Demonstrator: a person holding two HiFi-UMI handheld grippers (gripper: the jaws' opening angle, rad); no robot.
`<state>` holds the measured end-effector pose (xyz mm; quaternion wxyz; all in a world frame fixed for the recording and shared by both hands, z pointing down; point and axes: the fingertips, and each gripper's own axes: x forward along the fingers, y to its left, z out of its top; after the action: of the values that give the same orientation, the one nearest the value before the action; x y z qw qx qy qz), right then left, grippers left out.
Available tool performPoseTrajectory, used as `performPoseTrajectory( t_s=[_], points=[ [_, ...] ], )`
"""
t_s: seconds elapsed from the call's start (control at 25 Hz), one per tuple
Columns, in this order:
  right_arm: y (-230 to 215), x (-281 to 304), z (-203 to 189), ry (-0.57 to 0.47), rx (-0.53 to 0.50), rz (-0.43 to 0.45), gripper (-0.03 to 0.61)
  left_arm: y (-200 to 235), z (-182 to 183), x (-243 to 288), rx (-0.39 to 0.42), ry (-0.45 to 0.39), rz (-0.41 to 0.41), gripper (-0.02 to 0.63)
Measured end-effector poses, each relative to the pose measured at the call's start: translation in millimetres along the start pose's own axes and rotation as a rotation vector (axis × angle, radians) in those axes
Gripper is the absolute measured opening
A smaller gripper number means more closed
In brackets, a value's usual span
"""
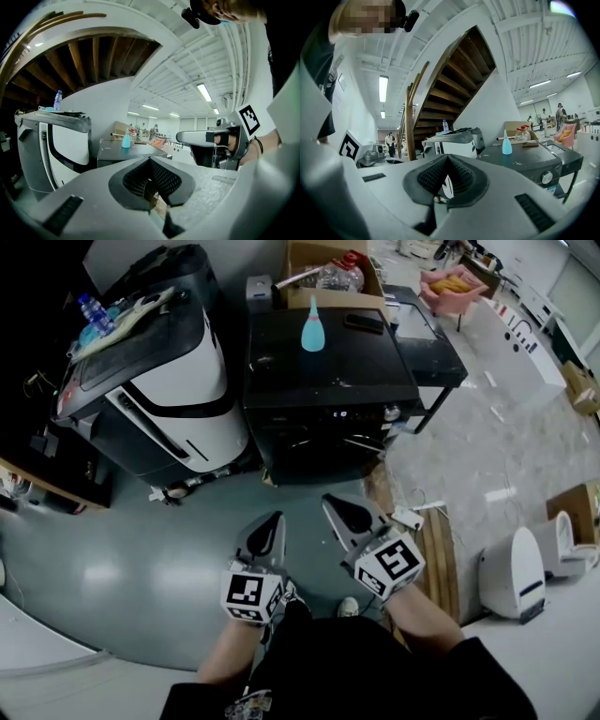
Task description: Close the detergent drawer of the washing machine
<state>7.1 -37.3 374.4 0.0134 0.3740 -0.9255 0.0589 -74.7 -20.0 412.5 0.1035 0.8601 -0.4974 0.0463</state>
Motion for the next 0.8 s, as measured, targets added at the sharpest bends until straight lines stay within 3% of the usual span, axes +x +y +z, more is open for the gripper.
performPoseTrajectory(
  t_s=[0.4,0.8],
  points=[
    [11,-94,3,-0.040,0.013,0.049,-0.002,-100,3,-29,0.065,-0.026,0.019,0.003],
    [20,-154,1,-0.048,0.014,0.078,-0.003,-165,-4,-51,0.082,-0.031,0.031,0.003]
  ],
)
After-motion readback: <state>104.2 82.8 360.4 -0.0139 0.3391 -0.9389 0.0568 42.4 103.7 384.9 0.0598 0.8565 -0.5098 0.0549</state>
